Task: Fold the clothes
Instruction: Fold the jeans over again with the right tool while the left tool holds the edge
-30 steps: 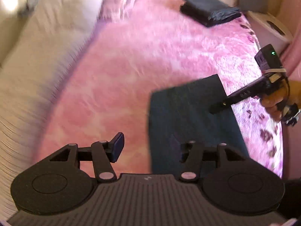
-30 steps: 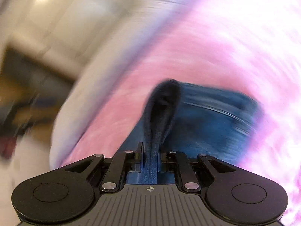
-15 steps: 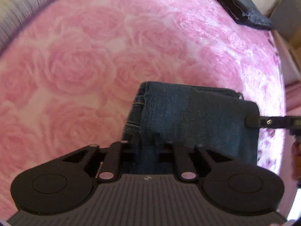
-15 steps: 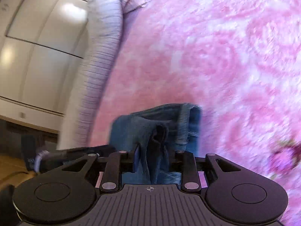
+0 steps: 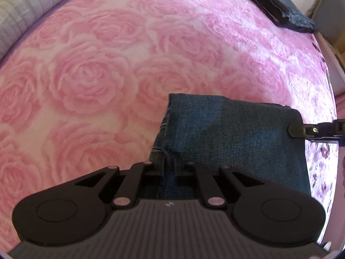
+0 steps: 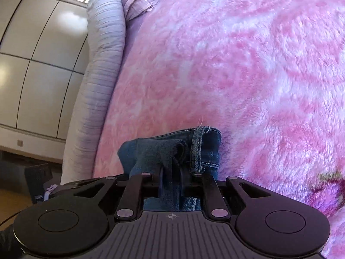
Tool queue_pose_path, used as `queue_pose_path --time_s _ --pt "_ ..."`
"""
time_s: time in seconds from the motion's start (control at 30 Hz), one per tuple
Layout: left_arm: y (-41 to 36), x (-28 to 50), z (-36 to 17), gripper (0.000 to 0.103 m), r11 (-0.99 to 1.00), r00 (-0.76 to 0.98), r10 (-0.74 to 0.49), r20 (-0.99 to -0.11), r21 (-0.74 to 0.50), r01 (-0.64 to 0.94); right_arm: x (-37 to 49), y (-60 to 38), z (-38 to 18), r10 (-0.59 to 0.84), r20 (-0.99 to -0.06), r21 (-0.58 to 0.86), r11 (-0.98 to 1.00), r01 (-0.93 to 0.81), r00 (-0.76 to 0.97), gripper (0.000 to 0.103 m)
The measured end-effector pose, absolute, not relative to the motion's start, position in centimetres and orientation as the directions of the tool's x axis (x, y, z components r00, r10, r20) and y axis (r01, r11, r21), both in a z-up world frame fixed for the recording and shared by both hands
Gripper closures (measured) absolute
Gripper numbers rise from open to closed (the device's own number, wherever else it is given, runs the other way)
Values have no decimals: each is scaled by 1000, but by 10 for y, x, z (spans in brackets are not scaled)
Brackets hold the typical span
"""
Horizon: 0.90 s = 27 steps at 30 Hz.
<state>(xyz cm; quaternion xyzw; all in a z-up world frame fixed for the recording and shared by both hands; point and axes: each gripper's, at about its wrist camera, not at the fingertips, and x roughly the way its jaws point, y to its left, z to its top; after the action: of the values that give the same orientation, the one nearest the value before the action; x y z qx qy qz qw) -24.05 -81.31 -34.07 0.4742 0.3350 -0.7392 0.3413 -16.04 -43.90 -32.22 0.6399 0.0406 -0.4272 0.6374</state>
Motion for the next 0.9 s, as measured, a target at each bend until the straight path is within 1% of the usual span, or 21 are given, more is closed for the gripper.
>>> queue_pose_path --time_s 0.03,0.07,0.13,0.17,0.2,0.27,0.33,0.47,0.53,0.57,0.6,0.63,0.67,0.73,0.8,0.83,0.87,0.9 --pt "-813 -236 -339 83 -534 -319 -190 -929 -175 827 -161 -438 -316 -490 -603 776 -176 606 630 86" --pt "-812 -229 -335 75 -522 -319 -192 -928 -179 834 -162 -436 -307 -493 -608 766 -162 622 622 78" --pt "-811 -215 -326 70 -501 -321 -197 -926 -186 845 -163 -429 -289 -517 -612 748 -131 651 599 68" --pt "-807 -207 -321 72 -496 -325 -201 -924 -189 847 -165 -423 -281 -531 -608 743 -119 659 590 55" --pt "-804 -199 -316 73 -492 -329 -206 -922 -193 849 -166 -417 -276 -538 -611 736 -115 668 581 39" --pt "-797 -184 -307 73 -482 -337 -210 -918 -202 853 -165 -406 -275 -542 -623 720 -118 684 564 25" --pt "-787 -171 -311 73 -469 -337 -185 -923 -218 856 -162 -399 -276 -541 -635 709 -124 695 551 24" --pt "-769 -149 -333 72 -444 -313 -137 -940 -224 868 -147 -404 -302 -498 -652 718 -164 676 572 24" --pt "-766 -143 -348 71 -433 -276 -117 -954 -201 879 -141 -409 -317 -483 -676 706 -209 676 557 24" --pt "-765 -144 -357 72 -441 -224 -94 -970 -161 883 -140 -410 -323 -484 -684 703 -238 670 546 24" --pt "-764 -144 -366 76 -451 -183 -77 -980 -130 883 -140 -411 -329 -496 -679 712 -263 651 541 27" --pt "-763 -145 -369 75 -467 -184 -80 -980 -126 875 -139 -411 -331 -505 -673 719 -277 637 540 29" --pt "-762 -145 -371 75 -478 -187 -82 -979 -126 869 -139 -412 -334 -507 -667 727 -283 625 546 44" --pt "-764 -139 -367 75 -458 -235 -68 -970 -179 871 -140 -416 -336 -492 -665 733 -290 615 561 45" --pt "-765 -127 -364 81 -425 -302 -41 -953 -257 868 -143 -420 -336 -473 -663 738 -284 612 580 55" --pt "-762 -124 -365 83 -414 -315 -20 -949 -279 867 -145 -423 -335 -463 -660 741 -275 612 592 57" --pt "-760 -121 -365 86 -402 -329 1 -944 -301 865 -147 -426 -333 -450 -658 743 -264 614 603 60" --pt "-757 -119 -365 94 -395 -340 19 -940 -319 861 -148 -429 -331 -436 -659 744 -256 618 613 62"
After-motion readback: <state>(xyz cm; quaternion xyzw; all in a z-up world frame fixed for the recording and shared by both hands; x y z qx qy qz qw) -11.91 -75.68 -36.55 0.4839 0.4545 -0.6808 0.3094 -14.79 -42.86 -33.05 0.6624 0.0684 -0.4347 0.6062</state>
